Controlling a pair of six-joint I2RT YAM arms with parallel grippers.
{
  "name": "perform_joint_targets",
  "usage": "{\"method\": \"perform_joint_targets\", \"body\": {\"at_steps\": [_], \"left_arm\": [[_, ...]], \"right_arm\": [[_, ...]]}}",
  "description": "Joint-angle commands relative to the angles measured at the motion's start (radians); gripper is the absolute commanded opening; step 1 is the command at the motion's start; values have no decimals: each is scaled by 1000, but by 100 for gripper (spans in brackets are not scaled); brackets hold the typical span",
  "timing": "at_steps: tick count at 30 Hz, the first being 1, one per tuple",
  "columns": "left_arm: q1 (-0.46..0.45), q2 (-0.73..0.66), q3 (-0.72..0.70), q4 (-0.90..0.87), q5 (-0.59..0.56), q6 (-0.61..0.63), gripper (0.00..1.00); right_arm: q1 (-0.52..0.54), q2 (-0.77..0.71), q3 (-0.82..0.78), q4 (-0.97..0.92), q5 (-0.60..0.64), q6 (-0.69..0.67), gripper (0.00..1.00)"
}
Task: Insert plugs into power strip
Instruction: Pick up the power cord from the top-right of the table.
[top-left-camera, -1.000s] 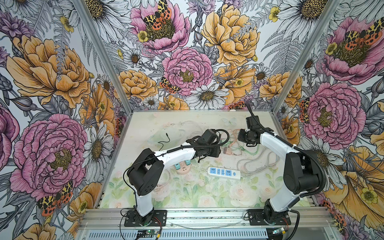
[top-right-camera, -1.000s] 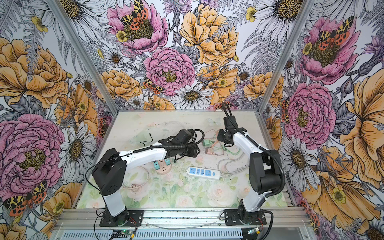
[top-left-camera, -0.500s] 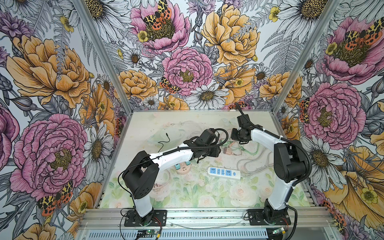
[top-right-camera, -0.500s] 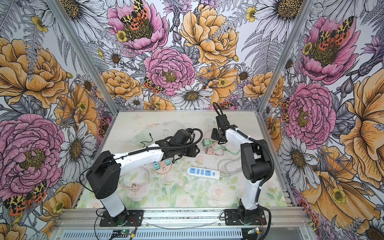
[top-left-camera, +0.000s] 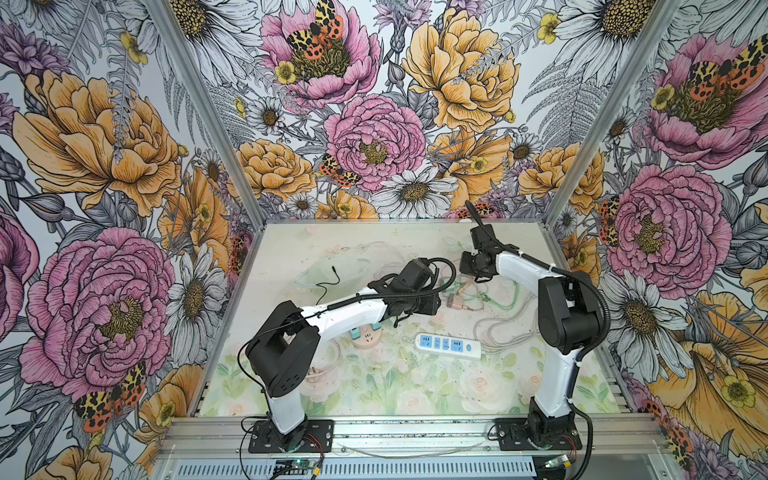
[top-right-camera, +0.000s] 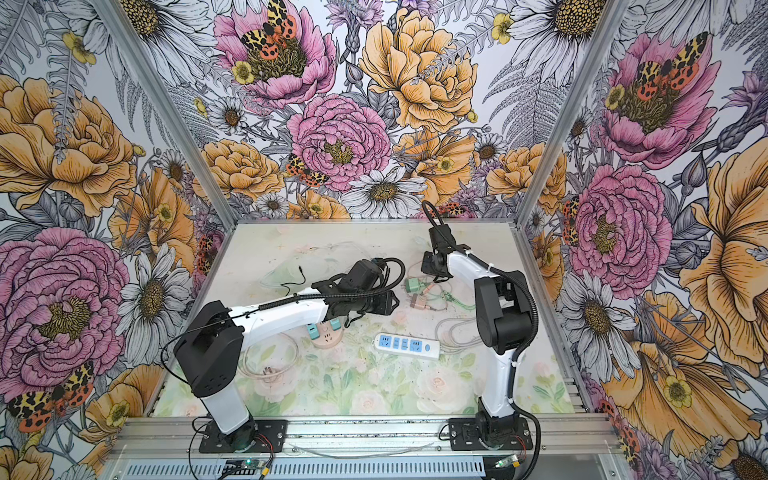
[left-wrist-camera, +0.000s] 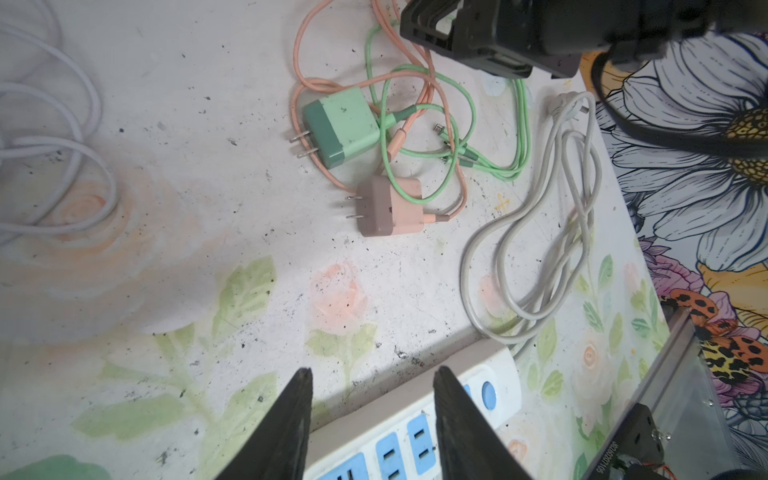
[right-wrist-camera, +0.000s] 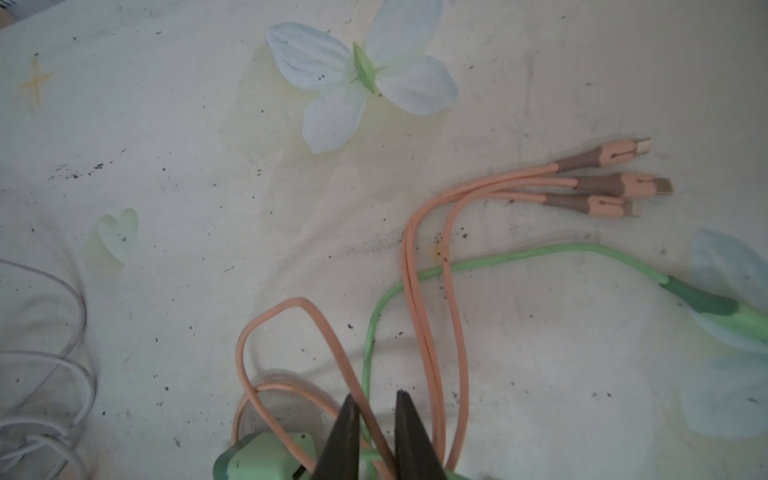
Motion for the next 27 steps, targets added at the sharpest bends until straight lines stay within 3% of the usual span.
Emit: {"method": "perform_joint_targets", "body": {"at_steps": [1, 3, 14, 27], "left_arm": [[3, -34, -9, 13, -22, -6, 49], [0, -65, -32, 15, -49, -12, 49], [-27, -216, -206, 78, -77, -54, 50], [-74, -173, -186, 129, -77, -58, 50]], "right_arm": [[1, 9, 36, 14, 11, 1, 6], [4, 4, 41, 12, 11, -1, 0], [67, -244, -65, 5, 57, 34, 0], [106, -413, -114, -25, 76, 33, 0]]}}
